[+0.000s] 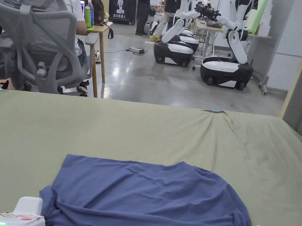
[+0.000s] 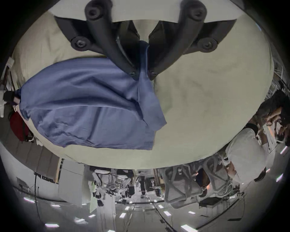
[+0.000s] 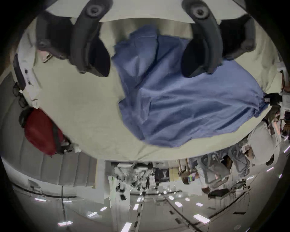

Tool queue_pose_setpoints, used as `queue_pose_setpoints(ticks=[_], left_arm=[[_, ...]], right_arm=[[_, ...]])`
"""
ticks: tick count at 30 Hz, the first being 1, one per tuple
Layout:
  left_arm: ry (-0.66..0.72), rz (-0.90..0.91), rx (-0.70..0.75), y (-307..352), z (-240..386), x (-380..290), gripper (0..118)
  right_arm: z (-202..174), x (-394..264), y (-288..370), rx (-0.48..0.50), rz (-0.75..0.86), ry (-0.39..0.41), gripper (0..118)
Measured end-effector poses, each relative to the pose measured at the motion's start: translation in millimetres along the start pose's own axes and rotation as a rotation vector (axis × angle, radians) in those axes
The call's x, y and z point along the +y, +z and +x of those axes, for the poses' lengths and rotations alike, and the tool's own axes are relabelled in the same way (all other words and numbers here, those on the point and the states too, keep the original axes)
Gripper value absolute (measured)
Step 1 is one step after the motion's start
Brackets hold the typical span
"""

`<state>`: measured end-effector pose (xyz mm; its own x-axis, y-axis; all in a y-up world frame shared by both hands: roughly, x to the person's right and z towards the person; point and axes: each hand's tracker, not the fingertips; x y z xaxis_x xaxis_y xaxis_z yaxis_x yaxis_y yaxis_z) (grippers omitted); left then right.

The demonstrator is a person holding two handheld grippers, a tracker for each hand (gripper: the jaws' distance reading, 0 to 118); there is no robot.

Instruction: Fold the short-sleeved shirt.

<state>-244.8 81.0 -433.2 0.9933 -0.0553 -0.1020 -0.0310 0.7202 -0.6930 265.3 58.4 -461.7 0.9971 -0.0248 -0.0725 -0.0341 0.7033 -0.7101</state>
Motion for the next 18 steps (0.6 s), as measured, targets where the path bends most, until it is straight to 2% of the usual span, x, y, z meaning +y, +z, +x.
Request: queue_pose_setpoints(ticks=[1, 2, 3, 10, 14, 18], left_arm=[[0.011, -0.012, -0.005, -2, -2, -3, 5], [0.025, -0.019, -0.014, -3, -6, -4, 5], [0.031, -0.021, -0.021, -1, -7, -6, 5], [0.038, 0.054, -0.037, 61, -16, -7, 5], [0.012, 0.034, -0.052, 96, -24, -26, 5], [0.030, -0.029, -0.057, 105, -29, -66, 5]], right_arm=[[0, -2, -6, 0.009, -0.053, -0.006, 28], [1, -5, -8, 0.021, -0.061, -0.004, 17], [0, -7, -1, 0.025, -0.025, 0.000, 13], [-3, -4, 88, 0.035, 0.072, -0.019, 13], [-8, -17, 127, 0.030, 0.074, 0.039, 13], [-11, -45, 125, 0.034, 0.021, 0.078, 13]])
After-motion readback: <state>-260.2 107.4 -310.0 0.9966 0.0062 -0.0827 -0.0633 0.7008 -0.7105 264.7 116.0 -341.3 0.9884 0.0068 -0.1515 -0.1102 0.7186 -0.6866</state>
